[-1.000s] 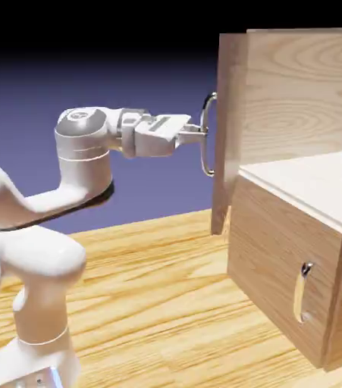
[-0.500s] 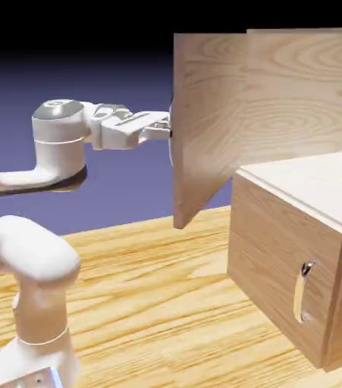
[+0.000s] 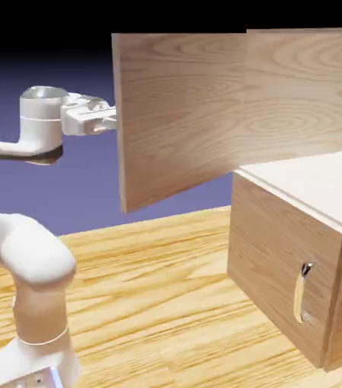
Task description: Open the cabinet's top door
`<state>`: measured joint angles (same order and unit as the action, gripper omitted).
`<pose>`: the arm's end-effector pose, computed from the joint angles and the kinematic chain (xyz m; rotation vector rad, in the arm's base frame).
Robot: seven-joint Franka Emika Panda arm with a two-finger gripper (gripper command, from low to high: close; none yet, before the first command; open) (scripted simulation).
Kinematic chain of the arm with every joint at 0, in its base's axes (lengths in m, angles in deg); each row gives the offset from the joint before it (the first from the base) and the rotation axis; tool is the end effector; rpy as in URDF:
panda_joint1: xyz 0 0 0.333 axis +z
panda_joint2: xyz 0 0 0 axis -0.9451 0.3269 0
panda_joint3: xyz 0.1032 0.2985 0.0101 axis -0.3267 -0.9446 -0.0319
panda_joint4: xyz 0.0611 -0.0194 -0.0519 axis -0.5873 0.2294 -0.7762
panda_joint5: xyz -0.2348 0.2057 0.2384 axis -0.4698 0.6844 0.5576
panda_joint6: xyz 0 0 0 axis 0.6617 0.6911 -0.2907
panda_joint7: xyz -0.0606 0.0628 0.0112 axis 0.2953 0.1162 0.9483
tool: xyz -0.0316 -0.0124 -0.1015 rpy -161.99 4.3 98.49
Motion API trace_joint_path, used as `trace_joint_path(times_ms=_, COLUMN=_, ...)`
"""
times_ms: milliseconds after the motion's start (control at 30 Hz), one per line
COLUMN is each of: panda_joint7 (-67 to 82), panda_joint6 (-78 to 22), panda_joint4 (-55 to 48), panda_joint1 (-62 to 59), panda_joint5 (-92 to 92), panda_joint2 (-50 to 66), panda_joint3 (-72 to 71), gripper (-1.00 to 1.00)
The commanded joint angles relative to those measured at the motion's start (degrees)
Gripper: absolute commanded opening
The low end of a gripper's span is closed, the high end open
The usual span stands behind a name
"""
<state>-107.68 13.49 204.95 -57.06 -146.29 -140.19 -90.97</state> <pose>0.1956 0.1928 0.5674 1.1031 -1.7075 1.9876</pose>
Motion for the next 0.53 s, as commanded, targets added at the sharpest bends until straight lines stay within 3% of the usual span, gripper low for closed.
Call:
trace_joint_path(times_ms=0, panda_joint7=-0.58, panda_joint6=-2.05, panda_joint4=-2.01, panda_joint1=-1.65, panda_joint5=1.21, panda_joint2=1.67, panda_joint3=-2.08, gripper=-1.0)
trace_joint_path(times_ms=500, panda_joint7=-6.29, panda_joint6=-24.19, panda_joint4=-27.87, panda_joint1=-30.13, panda_joint5=10.17, panda_joint2=17.46, panda_joint3=-30.72, gripper=-1.0)
